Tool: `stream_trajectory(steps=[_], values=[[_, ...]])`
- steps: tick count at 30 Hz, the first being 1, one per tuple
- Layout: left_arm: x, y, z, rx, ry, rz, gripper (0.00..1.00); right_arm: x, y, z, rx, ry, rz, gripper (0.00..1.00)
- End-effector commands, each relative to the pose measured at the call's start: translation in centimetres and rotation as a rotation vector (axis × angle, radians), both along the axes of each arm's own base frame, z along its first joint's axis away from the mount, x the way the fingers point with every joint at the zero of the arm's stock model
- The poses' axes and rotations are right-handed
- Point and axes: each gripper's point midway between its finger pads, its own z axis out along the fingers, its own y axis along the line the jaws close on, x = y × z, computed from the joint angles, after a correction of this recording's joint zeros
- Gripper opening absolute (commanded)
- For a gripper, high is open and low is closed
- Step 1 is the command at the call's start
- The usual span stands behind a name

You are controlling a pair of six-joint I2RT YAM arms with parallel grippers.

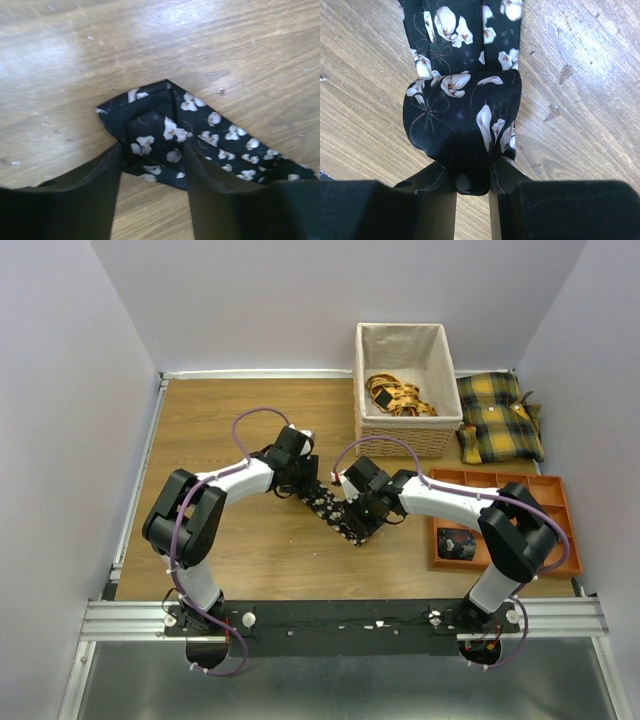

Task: Roll the ties
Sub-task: Roll the tie at the center of the board.

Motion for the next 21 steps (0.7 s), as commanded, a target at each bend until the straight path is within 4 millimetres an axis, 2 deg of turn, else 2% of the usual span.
stream_trajectory(steps=[1,2,4,5,6,7,8,9,11,12,14,15,17,18,19,21], values=[[-2.1,-1.7,-1.1,-0.080,0.062,-0.008,0.51,-0.8,-1.2,-1.6,-0.066,0.030,-0.018,0.07],[-2.4,-1.9,-1.1,-0.095,0.073,0.003,0.42,-0.8,-1.1,-1.7,-0.068,0.032,-0.018,0.07],[-2.7,-1.9,-1.4,-0.110,0.074,0.004,0.31,-0.7,-1.0,-1.7,-0.067,0.033,-0.018,0.07],[-2.6,-2.1,-0.9,-0.127,0.059,-0.002,0.11,-0.8,-0.9,-1.7,-0.061,0.039,-0.015,0.07],[-2.9,-1.8,-1.0,-0.127,0.056,0.006,0.00,-0.7,-0.7,-1.6,-0.056,0.040,-0.016,0.07],[-2.6,-1.9,-0.5,-0.150,0.030,0.005,0.00,-0.7,-0.6,-1.6,-0.057,0.046,-0.014,0.07],[-2.7,-2.5,1.1,-0.212,0.006,-0.024,0.00,-0.9,-0.5,-1.7,-0.052,0.061,-0.014,0.07],[-3.2,-2.6,1.4,-0.245,-0.002,-0.033,0.00,-0.9,-0.4,-1.7,-0.055,0.065,-0.016,0.07],[-2.3,-4.0,5.8,-0.386,-0.148,-0.096,0.00,-0.9,-0.3,-1.9,-0.065,0.077,-0.025,0.07],[-3.4,-4.1,6.1,-0.425,-0.155,-0.126,0.00,-0.9,-0.3,-2.0,-0.064,0.082,-0.028,0.07],[-3.6,-4.6,9.1,-0.494,-0.281,-0.194,0.00,-0.8,0.2,-2.0,-0.043,0.089,-0.044,0.07],[-4.6,-4.4,8.5,-0.499,-0.268,-0.212,0.00,-0.9,0.4,-1.9,-0.037,0.090,-0.047,0.07],[-5.4,-4.2,9.2,-0.516,-0.293,-0.239,0.00,-0.6,0.8,-1.8,-0.014,0.085,-0.067,0.07],[-6.0,-3.9,8.4,-0.513,-0.276,-0.237,0.00,-0.6,1.0,-1.6,-0.003,0.081,-0.068,0.07],[-6.3,-4.4,9.5,-0.559,-0.319,-0.272,0.00,-0.4,1.3,-1.5,0.010,0.076,-0.073,0.07],[-7.0,-4.9,10.2,-0.616,-0.327,-0.289,0.00,-0.3,1.8,-1.4,0.029,0.083,-0.076,0.07]])
